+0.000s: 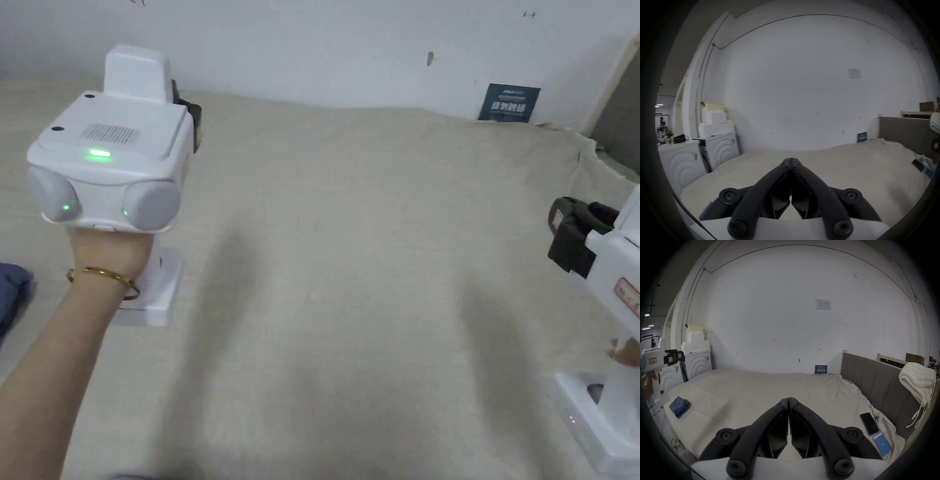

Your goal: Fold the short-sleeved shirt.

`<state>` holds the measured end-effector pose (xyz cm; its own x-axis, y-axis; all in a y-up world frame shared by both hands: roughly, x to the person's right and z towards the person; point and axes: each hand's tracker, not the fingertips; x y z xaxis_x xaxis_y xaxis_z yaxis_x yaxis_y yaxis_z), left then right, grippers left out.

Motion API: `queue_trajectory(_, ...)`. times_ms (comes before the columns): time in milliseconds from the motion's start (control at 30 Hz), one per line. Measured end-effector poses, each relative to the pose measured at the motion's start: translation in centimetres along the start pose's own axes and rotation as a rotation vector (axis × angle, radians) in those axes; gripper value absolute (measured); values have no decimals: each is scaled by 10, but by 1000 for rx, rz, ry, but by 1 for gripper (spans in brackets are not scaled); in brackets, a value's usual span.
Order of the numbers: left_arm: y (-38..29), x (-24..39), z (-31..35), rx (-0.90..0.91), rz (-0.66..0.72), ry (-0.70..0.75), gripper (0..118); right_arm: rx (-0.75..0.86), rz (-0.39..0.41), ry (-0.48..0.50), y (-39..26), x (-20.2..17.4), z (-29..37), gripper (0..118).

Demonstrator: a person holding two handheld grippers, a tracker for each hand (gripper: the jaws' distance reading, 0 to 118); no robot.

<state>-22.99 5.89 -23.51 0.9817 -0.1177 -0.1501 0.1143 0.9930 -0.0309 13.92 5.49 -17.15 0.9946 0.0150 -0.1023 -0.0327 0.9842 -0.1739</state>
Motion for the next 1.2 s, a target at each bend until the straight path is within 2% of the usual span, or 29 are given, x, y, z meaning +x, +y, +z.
queue_trajectory(33, -1, 11, 4, 16, 14, -15, 0, 4, -9, -9, 2, -2, 4, 0)
queue_trajectory(67, -2, 22, 9, 20, 24, -31, 0, 11, -19, -22, -16, 25, -15, 0)
queue_trajectory(100, -4, 32, 13, 24, 33, -48, 0, 16, -28, -30, -22, 32, -19, 0)
queue_trajectory(167, -11, 48, 22, 23, 44, -84, 0, 15, -42, -33, -26, 34, -18, 0)
queue_trajectory(300, -38, 68, 34, -2, 57, -112, 0, 27, -61, -27, -33, 26, -8, 0)
queue_trajectory(600, -94, 86, 53, -122, 87, -143, 0, 16, -22, -27, -61, 10, -2, 0)
queue_trajectory(1200, -134, 76, 68, -237, 91, -105, 0, -75, -30, -31, -101, 7, -2, 0)
